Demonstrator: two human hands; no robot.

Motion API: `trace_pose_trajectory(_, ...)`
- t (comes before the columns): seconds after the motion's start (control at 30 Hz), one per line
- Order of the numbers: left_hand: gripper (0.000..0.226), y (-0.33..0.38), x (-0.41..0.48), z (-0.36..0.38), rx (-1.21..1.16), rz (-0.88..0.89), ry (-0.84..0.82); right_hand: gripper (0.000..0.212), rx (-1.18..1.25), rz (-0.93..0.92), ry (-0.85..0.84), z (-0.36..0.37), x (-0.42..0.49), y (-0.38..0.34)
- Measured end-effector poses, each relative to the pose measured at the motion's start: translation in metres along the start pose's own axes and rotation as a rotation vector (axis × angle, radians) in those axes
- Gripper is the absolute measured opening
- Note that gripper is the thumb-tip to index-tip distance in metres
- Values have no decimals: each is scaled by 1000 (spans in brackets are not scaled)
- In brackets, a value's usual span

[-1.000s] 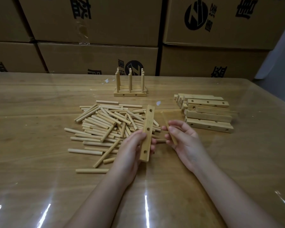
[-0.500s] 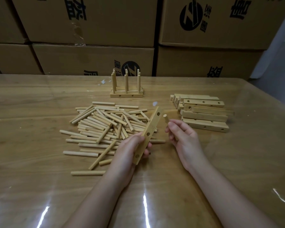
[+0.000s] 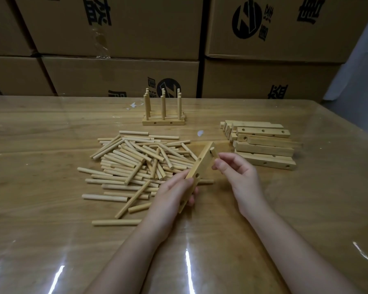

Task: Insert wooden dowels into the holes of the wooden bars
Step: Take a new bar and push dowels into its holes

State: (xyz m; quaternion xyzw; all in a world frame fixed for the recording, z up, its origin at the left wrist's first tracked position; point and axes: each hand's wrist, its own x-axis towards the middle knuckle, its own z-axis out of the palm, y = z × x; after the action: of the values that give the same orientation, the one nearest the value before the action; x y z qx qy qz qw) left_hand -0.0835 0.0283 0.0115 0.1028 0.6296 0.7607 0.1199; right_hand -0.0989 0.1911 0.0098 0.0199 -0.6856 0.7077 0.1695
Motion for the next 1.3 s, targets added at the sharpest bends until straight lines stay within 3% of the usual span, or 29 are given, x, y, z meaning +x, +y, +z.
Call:
trace_pose_trajectory(0.3, 28, -4, 0, 0, 60, 8, 32, 20, -162, -98, 21, -3, 1, 2)
trace_pose_trajectory(0.53, 32, -11, 2, 0, 84, 67, -13, 25, -504, -191, 137, -1, -3, -1)
trace_pose_trajectory(0.73, 29, -17, 4, 1, 148, 55, 17, 9, -750, -325, 221, -1, -4, 1)
trace_pose_trajectory(1.3, 41, -19, 2, 4, 428, 105, 70, 9, -1076, -479, 259, -4, -7, -8)
